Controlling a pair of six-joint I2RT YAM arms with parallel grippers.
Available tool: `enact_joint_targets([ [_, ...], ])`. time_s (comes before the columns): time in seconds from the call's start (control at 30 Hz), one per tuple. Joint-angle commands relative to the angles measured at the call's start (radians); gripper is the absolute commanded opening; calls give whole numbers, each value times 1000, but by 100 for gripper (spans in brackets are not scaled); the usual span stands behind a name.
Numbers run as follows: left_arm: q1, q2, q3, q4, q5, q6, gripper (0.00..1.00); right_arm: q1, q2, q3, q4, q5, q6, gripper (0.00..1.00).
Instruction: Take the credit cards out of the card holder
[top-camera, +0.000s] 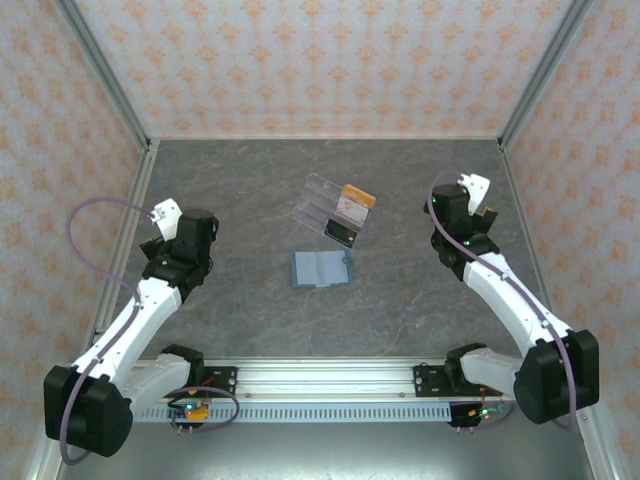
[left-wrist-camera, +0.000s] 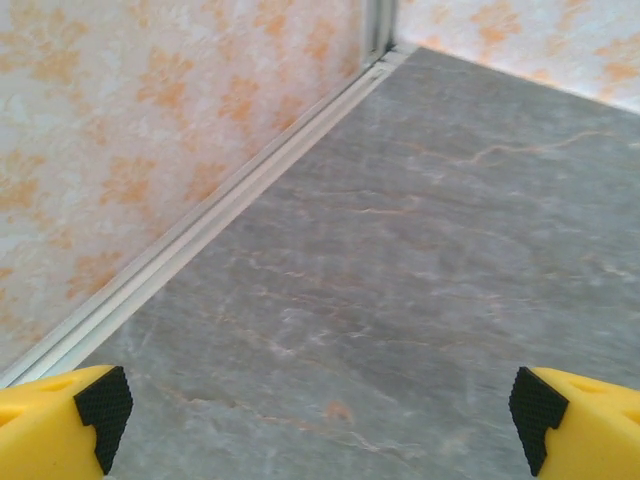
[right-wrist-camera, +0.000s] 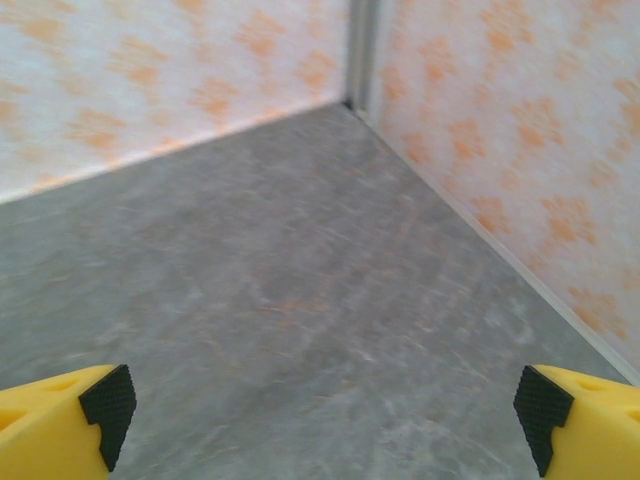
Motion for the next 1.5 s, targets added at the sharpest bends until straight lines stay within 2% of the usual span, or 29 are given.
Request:
enact_joint_targets([
  [0.0,23,-5,-99,242,-102,109,100,-56,23,-97,179,63,70,99],
  [0.13,88,30,-174,389,21,162,100,-90,110,-229,403,77,-3,99],
  [0.23,134,60,-224,496,110,223,100,-110,181,-248,456,45,-31,99],
  [0.33,183,93,-300,689,223,286,100,-111,244,-264,546,28,-81,99],
  [0.53,191,169,-334,864,400,355,100,-119,274,-342,799,-99,-211,100],
  [0.63,191,233,-338,948,470,374,100,-140,298,-382,883,-210,-227,100],
  [0.73,191,290,-326,1006,526,387,100,-148,321,-396,920,-260,-236,100],
  [0.87,191,406,-306,1088,538,383,100,-160,354,-424,1001,-311,-246,100],
  [1.07,189,485,-253,1067,581,405,100,-160,367,-412,980,-308,-242,100],
  [1.23,177,499,-256,1082,589,431,100,-164,372,-397,957,-308,-234,100],
  [1.47,146,503,-242,1062,547,451,100,-172,370,-391,945,-321,-230,100],
])
